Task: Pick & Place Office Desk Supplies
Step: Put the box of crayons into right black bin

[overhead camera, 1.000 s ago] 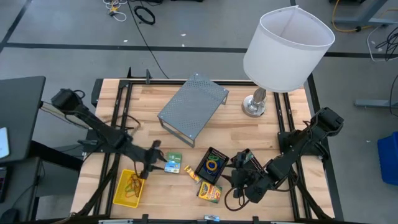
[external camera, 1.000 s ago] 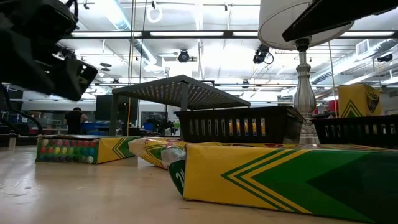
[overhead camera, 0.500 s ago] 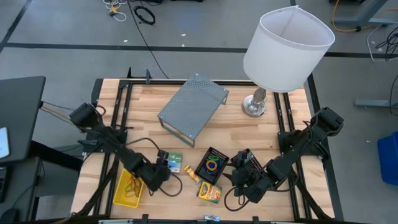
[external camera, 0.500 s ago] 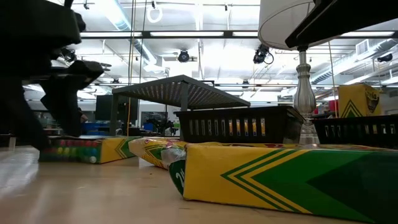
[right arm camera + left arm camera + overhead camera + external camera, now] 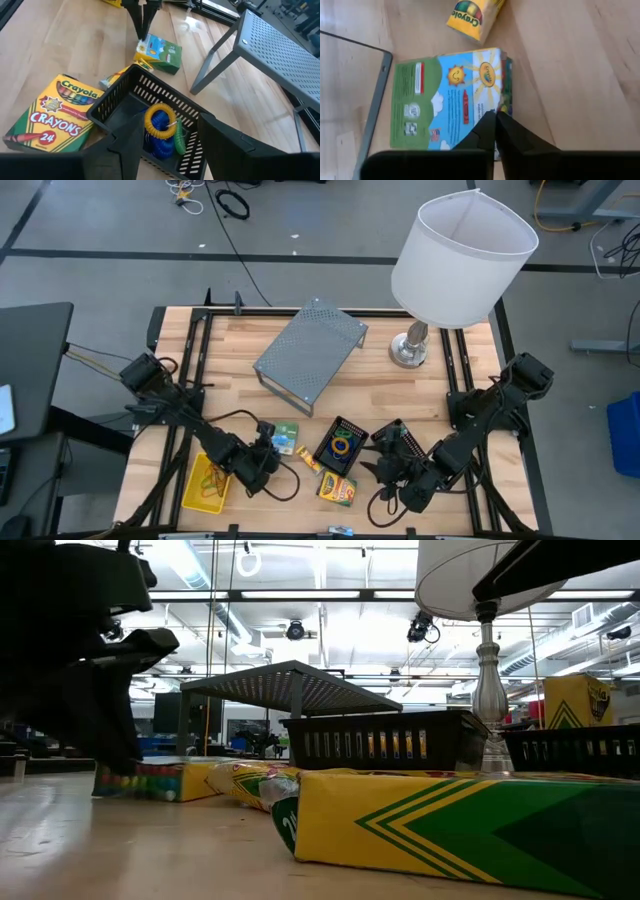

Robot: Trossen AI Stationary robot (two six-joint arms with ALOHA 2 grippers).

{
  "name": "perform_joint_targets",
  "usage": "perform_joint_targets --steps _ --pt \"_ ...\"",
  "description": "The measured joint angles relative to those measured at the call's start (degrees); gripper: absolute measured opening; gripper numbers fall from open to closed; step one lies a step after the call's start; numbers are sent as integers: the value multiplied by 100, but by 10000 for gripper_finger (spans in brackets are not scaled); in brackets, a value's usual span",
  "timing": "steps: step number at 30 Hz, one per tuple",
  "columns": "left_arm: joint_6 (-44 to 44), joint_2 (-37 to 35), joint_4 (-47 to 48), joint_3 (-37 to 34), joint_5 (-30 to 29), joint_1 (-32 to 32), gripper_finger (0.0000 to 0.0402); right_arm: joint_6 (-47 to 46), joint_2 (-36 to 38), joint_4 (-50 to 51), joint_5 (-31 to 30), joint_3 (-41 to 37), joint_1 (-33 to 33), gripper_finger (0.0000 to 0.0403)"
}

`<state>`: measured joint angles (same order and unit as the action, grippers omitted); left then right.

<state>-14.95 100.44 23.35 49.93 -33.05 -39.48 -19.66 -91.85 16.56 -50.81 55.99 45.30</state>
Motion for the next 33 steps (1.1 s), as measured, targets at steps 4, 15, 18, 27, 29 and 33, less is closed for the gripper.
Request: perform_joint_targets --steps 4,15,18,27,29,33 --pt "31 -82 32 18 149 -54 5 -4 0 -2 -2 0 -2 192" --pt "71 -369 1486 1222 297 -252 2 27 0 -18 40 0 -2 192" --pt "176 -387 1966 1746 281 -254 1 220 0 -90 149 0 -2 192" --pt "508 -393 3160 2938 191 -112 1 1152 0 -820 -212 -2 -130 204" --pt "544 -393 3304 3107 192 -5 1 1161 0 -978 -177 -2 -240 214" --pt "808 -393 3361 3385 250 247 1 1200 0 -1260 46 -2 -464 232"
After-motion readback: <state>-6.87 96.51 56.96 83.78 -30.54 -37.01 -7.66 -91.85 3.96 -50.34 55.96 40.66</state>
